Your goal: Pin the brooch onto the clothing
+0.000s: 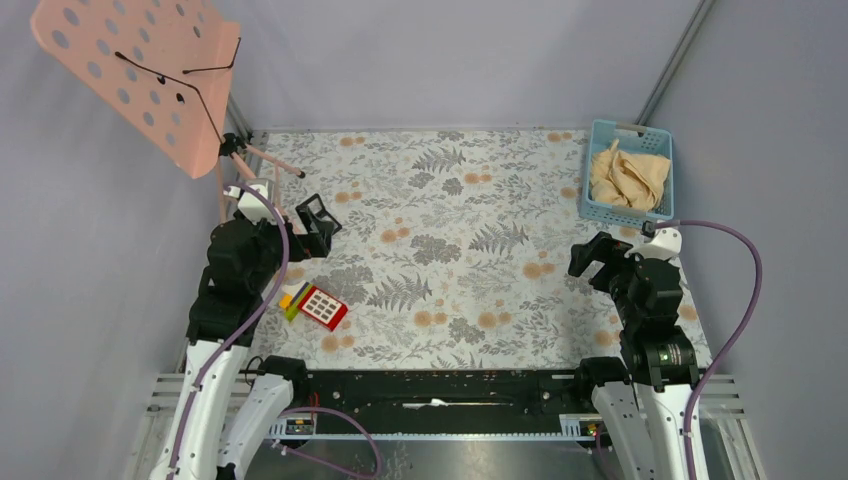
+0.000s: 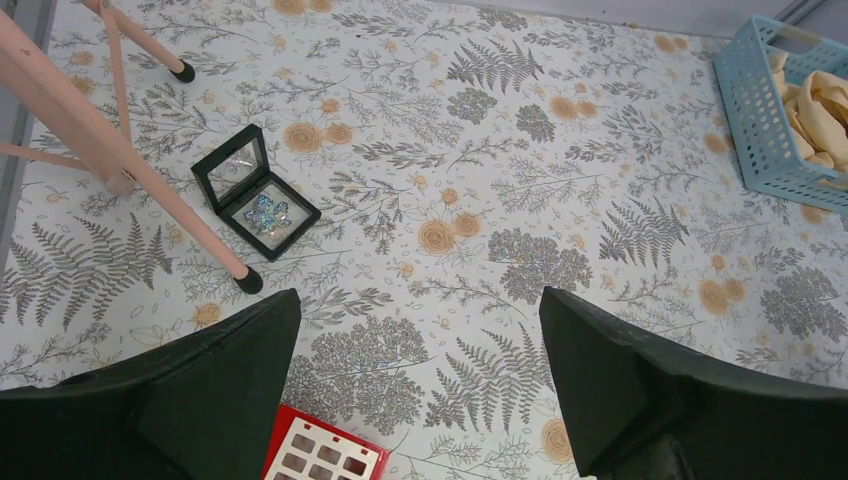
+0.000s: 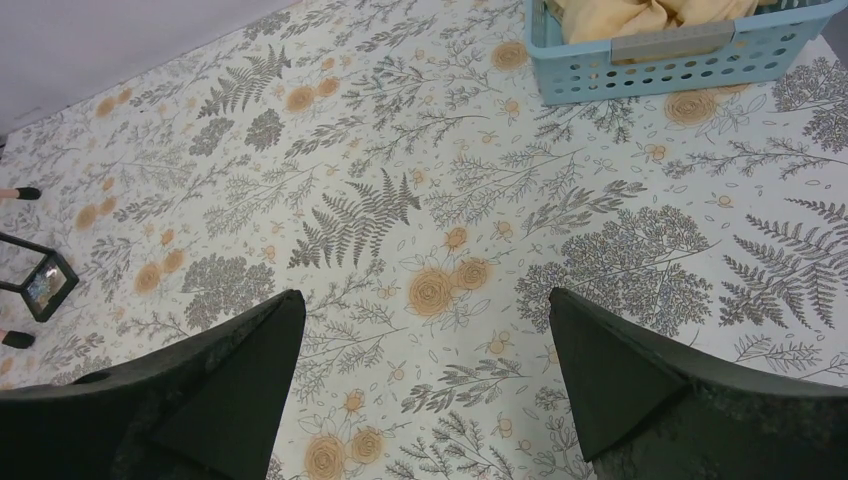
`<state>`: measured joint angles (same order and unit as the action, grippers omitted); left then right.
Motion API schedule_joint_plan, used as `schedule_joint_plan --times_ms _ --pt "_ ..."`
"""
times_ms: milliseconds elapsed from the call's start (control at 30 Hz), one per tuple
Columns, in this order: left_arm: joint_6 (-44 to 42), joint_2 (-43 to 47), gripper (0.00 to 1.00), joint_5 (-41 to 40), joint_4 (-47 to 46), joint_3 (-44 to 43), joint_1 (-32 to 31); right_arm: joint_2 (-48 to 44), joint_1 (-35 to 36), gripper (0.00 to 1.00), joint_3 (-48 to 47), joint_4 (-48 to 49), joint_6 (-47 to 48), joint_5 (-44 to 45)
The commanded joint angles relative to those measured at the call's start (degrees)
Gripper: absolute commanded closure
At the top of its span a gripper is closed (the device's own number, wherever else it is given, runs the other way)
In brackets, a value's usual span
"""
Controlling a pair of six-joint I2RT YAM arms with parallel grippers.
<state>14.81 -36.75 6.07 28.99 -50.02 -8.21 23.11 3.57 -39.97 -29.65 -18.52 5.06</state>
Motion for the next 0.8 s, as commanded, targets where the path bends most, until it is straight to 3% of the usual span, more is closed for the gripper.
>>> schedule_joint_plan --times_ms 0,267,467,667,767 --pt "-0.28 1.64 0.01 1.23 -4.03 -0.55 0.21 -0.43 -0.24 0.0 -0.31 2.09 -0.71 1.8" --pt "1.79 0.04 0.01 1.28 -4.57 -1.07 0.22 -0.54 -0.23 0.0 -0.61 2.47 -1.69 0.16" --pt "2.47 -6.15 0.01 8.02 -4.28 -7.43 0.0 1.19 -0.23 0.0 -4.46 -1.49 -0.62 3.69" --pt "4.06 -12.76 0.01 13.12 -4.07 -16.87 -1.55 11.15 -0.29 0.0 -8.88 -2.16 0.92 11.09" --pt "4.17 -14.48 0.01 14.58 -4.03 -15.37 -1.55 18.22 -0.32 0.0 -13.39 -3.05 1.7 15.19"
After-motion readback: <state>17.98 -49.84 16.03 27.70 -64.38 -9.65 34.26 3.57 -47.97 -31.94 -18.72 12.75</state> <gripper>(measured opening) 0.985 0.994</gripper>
